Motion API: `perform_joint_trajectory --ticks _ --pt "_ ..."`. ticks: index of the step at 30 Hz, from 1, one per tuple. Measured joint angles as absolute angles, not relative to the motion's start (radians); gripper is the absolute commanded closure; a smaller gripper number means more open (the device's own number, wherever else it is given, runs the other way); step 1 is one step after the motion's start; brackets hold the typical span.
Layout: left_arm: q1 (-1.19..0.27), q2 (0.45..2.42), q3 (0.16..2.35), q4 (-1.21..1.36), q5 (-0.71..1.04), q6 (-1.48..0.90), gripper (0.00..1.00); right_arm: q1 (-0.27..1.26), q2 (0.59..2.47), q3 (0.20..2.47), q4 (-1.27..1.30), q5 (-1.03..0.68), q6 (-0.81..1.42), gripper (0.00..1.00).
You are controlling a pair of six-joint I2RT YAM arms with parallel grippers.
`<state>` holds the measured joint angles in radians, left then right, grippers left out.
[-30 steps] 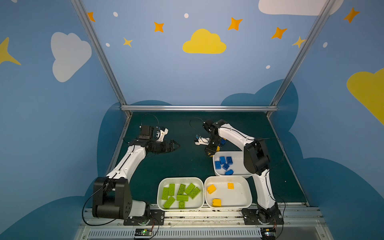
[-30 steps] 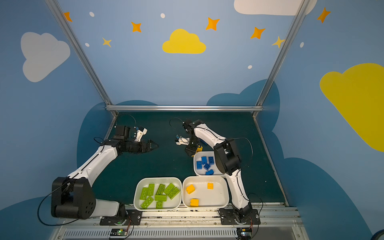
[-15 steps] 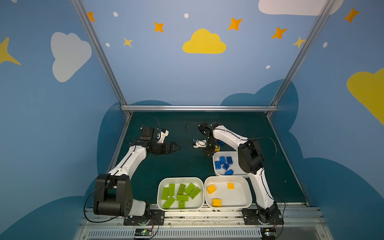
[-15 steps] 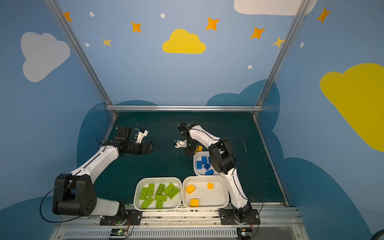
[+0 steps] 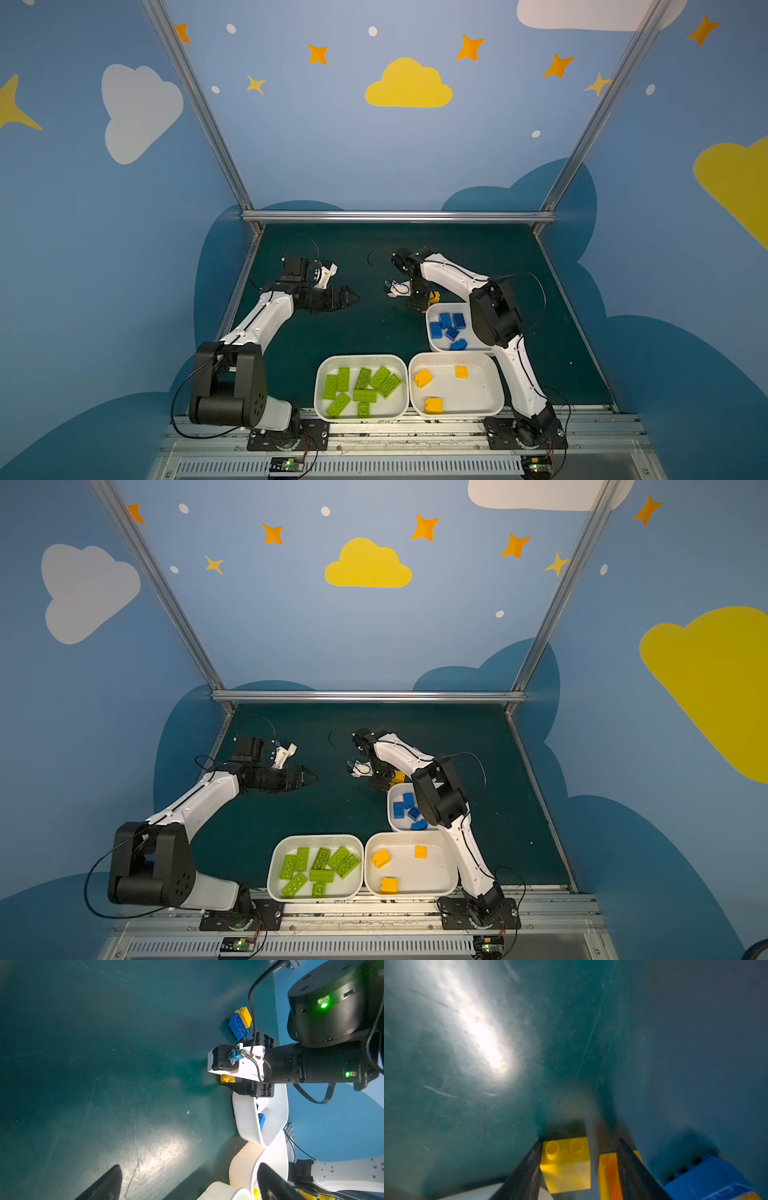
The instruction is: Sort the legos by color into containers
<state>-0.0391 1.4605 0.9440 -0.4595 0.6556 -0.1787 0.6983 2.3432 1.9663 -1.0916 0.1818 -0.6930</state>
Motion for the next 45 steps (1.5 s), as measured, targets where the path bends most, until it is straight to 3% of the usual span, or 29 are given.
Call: perform_joint_trajectory --ticks 19,45 --pt "-0.035 1.497 0.944 -0.447 0.659 -0.167 0.0 0.648 2.363 1.999 -1.095 0.233 -0.623 0.47" --pt "-0.035 1.559 0.965 -0.444 0.663 -0.164 0.01 0.56 2.325 2.014 -1.118 0.262 -0.521 0.41"
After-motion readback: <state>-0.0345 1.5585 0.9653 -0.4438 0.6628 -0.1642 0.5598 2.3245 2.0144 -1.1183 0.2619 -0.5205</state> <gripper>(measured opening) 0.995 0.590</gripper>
